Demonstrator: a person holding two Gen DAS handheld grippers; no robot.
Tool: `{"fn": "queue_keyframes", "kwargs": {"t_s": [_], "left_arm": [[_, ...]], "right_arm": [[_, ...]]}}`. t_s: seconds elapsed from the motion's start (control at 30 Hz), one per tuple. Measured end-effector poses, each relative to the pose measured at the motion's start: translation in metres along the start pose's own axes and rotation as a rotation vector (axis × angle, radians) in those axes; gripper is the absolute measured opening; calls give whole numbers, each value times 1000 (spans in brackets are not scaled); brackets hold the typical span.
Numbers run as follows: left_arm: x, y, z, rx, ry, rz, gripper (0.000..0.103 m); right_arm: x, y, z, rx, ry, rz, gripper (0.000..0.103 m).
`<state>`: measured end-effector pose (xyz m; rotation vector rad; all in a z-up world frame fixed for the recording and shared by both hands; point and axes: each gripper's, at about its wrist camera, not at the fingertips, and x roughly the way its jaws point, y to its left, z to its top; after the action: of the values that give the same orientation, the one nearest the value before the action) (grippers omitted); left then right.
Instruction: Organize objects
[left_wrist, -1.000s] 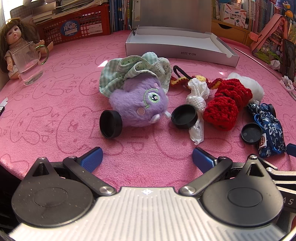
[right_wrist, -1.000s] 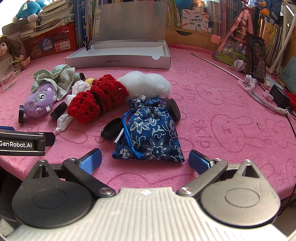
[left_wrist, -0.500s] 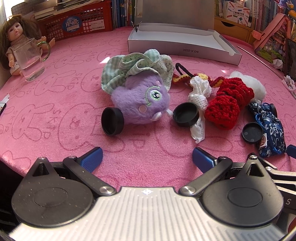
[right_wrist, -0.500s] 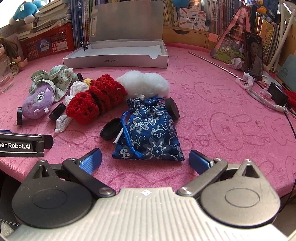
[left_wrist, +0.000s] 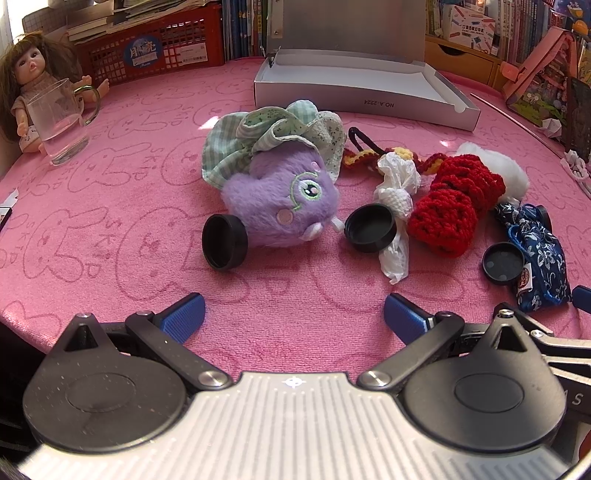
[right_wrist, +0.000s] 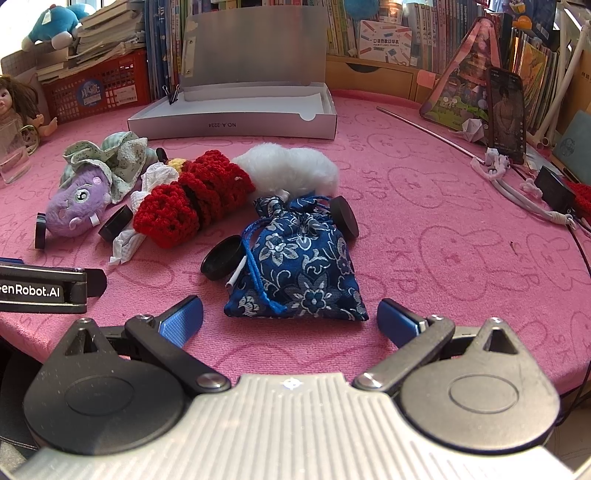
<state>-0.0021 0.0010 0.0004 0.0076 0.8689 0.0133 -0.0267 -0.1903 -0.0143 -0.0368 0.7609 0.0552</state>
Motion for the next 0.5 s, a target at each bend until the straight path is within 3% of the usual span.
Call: {"fn": "queue_keyframes", "kwargs": {"t_s": [0.3, 0.5], "left_arm": [[-2, 3, -12, 26, -101, -22, 103], [-2, 4, -14, 33, -124, -27, 103]], "right_arm": [[-5, 3, -2, -19, -31, -23, 103], [-7, -1, -1, -2, -64, -9, 103]]}}
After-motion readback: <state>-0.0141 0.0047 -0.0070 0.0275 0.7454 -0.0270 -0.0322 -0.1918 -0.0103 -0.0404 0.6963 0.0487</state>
